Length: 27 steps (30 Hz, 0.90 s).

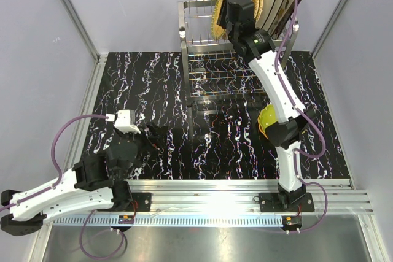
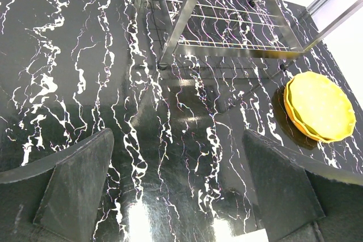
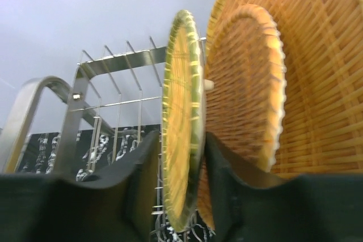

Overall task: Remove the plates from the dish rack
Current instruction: Grab a plate with the right arm

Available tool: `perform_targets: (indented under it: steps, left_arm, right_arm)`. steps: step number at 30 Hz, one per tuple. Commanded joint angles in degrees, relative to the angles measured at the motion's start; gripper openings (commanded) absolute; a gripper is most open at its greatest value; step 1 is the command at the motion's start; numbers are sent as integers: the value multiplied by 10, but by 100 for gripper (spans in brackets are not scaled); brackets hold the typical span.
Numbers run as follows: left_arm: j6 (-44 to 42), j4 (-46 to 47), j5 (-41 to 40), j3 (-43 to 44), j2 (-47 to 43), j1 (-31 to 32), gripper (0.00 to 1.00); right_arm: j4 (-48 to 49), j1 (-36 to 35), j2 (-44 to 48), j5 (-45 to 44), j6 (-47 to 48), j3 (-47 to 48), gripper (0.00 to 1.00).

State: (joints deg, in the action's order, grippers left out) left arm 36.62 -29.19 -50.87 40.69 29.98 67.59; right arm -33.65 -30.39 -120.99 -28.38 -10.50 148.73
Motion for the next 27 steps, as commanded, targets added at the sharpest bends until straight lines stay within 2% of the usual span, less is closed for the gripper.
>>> perform_targets:
  steps: [1, 3, 7, 8, 9, 22, 27]
  left_arm:
    - [19, 8, -21, -2, -7, -2, 99]
    - [19, 7, -21, -1, -8, -2, 99]
    - [18, 7, -21, 1, -7, -2, 99]
    - [18, 7, -21, 2, -7, -2, 99]
    - [18, 7, -22, 1, -6, -1, 99]
    - [15, 6, -21, 11, 3, -2, 99]
    - [13, 5, -20, 17, 11, -2, 99]
  right_arm:
    - [10, 4, -13, -48, 3, 16, 40]
    - [10, 3, -14, -49, 0, 19, 35]
    - [17, 4, -14, -53, -7, 35, 13]
    - [24, 3, -15, -55, -8, 40, 3]
    - [28, 3, -14, -55, -8, 52, 0]
    - [190, 3, 14, -56, 29, 63, 0]
    - [219, 3, 18, -56, 42, 63, 0]
